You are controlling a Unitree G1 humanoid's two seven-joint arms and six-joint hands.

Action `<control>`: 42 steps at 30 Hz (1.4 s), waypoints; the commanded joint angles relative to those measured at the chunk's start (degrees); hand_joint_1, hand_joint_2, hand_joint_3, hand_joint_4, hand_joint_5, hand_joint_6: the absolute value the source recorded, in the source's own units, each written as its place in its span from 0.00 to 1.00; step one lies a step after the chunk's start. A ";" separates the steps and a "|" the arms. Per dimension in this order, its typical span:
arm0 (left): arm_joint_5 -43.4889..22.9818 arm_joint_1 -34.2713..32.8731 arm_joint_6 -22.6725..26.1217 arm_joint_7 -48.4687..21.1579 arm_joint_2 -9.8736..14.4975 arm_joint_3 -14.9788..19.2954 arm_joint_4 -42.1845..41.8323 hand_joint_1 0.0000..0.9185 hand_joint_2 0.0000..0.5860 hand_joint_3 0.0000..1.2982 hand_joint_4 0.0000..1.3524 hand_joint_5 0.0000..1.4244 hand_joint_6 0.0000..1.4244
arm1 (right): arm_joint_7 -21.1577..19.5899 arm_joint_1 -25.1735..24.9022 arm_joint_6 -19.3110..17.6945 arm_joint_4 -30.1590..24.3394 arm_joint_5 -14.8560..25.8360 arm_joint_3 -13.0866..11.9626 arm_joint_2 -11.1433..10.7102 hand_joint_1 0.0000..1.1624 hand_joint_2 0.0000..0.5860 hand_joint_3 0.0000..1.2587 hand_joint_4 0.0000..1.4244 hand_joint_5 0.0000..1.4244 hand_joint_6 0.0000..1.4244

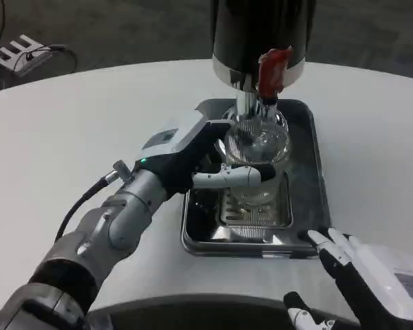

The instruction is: Grasp the cup under the faucet to collect the drink, then remove the cup.

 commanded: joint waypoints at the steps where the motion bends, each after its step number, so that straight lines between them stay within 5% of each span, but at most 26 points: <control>1: -0.44 -0.36 0.15 -0.81 0.86 0.05 0.70 0.13 0.05 0.17 0.14 0.29 0.29 | 0.38 -0.07 0.31 0.34 0.37 -0.04 0.00 0.34 0.80 0.07 0.00 0.00 0.05; 5: -1.28 -0.58 -0.01 -3.37 0.86 0.43 0.87 0.09 0.04 0.06 0.04 0.21 0.23 | 0.48 0.10 0.44 0.41 0.18 0.29 0.29 0.34 0.80 0.08 0.00 0.00 0.05; 12: -3.37 0.37 -2.31 -5.67 1.90 1.48 -0.46 0.05 0.02 0.05 0.02 0.19 0.21 | -0.03 0.28 0.24 0.04 0.26 0.25 0.22 0.34 0.80 0.08 0.00 0.00 0.05; 25: -11.02 9.42 -9.90 -10.34 10.40 7.85 -9.30 0.04 0.02 0.13 0.11 0.23 0.21 | 0.03 -0.96 0.45 0.54 0.96 0.00 0.09 0.34 0.80 0.08 0.00 0.00 0.05; 31: -22.97 15.63 -12.33 -20.03 12.55 14.90 -16.30 0.01 0.10 0.17 0.13 0.19 0.15 | 0.33 -1.50 0.42 0.91 0.44 0.54 0.21 0.34 0.80 0.08 0.00 0.00 0.05; 37: -36.91 17.88 -7.02 -36.76 13.49 19.66 -25.39 0.00 0.13 0.14 0.11 0.19 0.15 | 0.57 -1.84 0.48 1.23 -0.42 1.43 0.34 0.34 0.80 0.08 0.00 0.00 0.05; 42: -45.67 16.11 3.43 -48.82 14.30 22.05 -32.67 0.00 0.13 0.12 0.09 0.18 0.17 | 0.90 -2.55 0.59 1.58 -0.73 1.78 0.22 0.34 0.80 0.08 0.00 0.00 0.05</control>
